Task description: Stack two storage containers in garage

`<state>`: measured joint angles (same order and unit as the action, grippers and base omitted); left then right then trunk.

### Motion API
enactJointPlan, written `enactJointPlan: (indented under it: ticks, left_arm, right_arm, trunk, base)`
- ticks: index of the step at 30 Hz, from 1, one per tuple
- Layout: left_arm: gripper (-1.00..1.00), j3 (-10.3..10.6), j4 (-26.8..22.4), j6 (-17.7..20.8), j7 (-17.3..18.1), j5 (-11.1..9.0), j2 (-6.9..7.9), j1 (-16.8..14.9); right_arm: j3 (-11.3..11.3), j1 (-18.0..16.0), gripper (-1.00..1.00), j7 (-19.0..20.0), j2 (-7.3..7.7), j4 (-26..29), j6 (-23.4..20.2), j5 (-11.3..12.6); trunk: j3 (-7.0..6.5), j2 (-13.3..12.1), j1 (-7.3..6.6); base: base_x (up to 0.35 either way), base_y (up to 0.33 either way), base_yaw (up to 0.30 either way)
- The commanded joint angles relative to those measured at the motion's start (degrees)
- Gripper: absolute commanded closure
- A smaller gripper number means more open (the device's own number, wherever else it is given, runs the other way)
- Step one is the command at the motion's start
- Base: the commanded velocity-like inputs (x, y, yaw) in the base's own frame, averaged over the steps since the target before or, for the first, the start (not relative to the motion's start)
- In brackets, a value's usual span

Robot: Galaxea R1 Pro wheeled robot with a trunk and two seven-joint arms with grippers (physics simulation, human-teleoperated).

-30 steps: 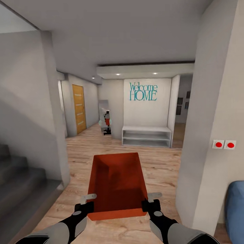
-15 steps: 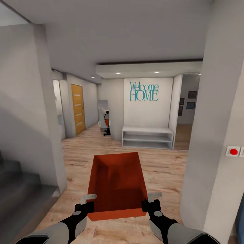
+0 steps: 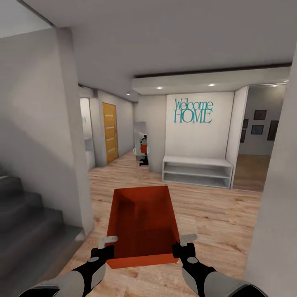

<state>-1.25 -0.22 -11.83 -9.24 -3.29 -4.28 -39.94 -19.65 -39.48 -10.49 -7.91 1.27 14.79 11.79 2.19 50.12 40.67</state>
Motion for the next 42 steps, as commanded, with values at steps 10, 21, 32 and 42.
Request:
enactJointPlan:
  ticks: [10,21,32,42]
  left_arm:
    - [1.0,-0.67,-0.05,-0.3,0.2,-0.4,0.01,-0.05]
    - [1.0,-0.69,-0.05,-0.3,0.21,-0.53,0.06,-0.05]
    - [1.0,-0.68,-0.05,-0.3,0.2,-0.58,0.06,-0.05]
    - [1.0,-0.69,-0.05,-0.3,0.2,-0.58,0.04,-0.05]
  right_arm:
    - [2.69,-0.07,1.0,0.38,-0.62,-0.04,0.05,0.25]
    - [2.69,-0.07,1.0,0.38,-0.62,-0.03,0.07,0.19]
    - [2.69,-0.07,1.0,0.38,-0.62,-0.03,0.07,0.25]
    - [2.68,-0.07,1.0,0.38,-0.62,-0.03,0.05,0.26]
  trunk:
    - [0.09,0.07,0.05]
    - [0.09,0.07,0.05]
    - [0.09,0.07,0.05]
    - [0.09,0.07,0.05]
  base:
    - [0.323,0.0,0.027]
    - [0.323,0.0,0.0]
    - [0.323,0.0,0.0]
    - [0.323,0.0,0.22]
